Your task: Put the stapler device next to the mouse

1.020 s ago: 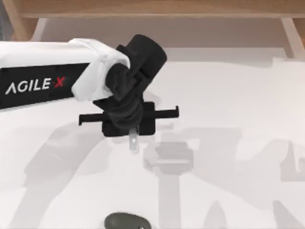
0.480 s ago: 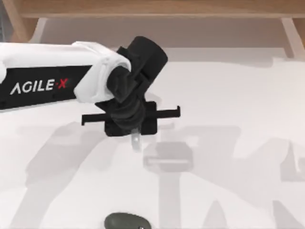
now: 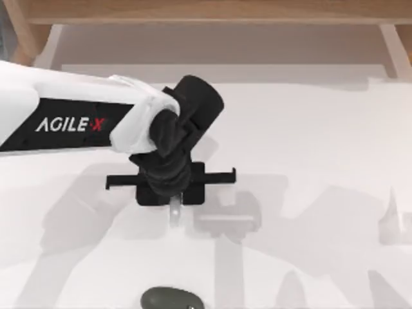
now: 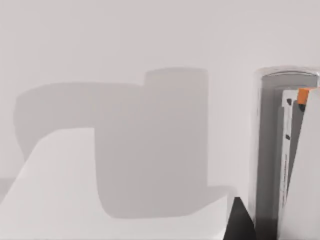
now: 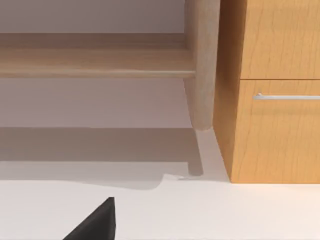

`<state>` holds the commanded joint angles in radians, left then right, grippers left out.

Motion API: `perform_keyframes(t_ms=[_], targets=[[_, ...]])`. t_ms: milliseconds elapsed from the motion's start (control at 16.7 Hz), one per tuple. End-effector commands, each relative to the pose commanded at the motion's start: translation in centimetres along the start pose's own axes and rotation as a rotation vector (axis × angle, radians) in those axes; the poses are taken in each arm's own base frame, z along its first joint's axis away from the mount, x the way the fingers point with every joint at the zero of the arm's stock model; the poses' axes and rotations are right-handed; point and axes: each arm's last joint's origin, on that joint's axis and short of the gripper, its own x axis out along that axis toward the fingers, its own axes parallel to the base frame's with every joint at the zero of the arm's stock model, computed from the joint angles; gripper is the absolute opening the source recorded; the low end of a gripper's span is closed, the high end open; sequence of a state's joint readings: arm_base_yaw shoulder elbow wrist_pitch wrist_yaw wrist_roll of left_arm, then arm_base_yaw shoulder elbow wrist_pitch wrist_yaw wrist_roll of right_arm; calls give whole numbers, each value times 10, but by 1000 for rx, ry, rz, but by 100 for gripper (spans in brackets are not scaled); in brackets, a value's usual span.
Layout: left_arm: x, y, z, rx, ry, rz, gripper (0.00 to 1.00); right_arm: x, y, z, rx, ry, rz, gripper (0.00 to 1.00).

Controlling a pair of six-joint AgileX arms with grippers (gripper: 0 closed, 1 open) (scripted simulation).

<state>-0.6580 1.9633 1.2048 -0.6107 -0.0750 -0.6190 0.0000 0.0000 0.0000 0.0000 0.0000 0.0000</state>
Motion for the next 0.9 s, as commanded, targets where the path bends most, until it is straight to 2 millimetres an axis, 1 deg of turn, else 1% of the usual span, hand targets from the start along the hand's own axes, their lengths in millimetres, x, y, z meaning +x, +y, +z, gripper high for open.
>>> perform_keyframes(t_ms=[120, 900], targets=[[0, 0, 0, 0, 0, 0, 0, 0, 0, 0, 0, 0, 0, 100], [0, 0, 0, 0, 0, 0, 98, 0, 0, 0, 0, 0, 0, 100]])
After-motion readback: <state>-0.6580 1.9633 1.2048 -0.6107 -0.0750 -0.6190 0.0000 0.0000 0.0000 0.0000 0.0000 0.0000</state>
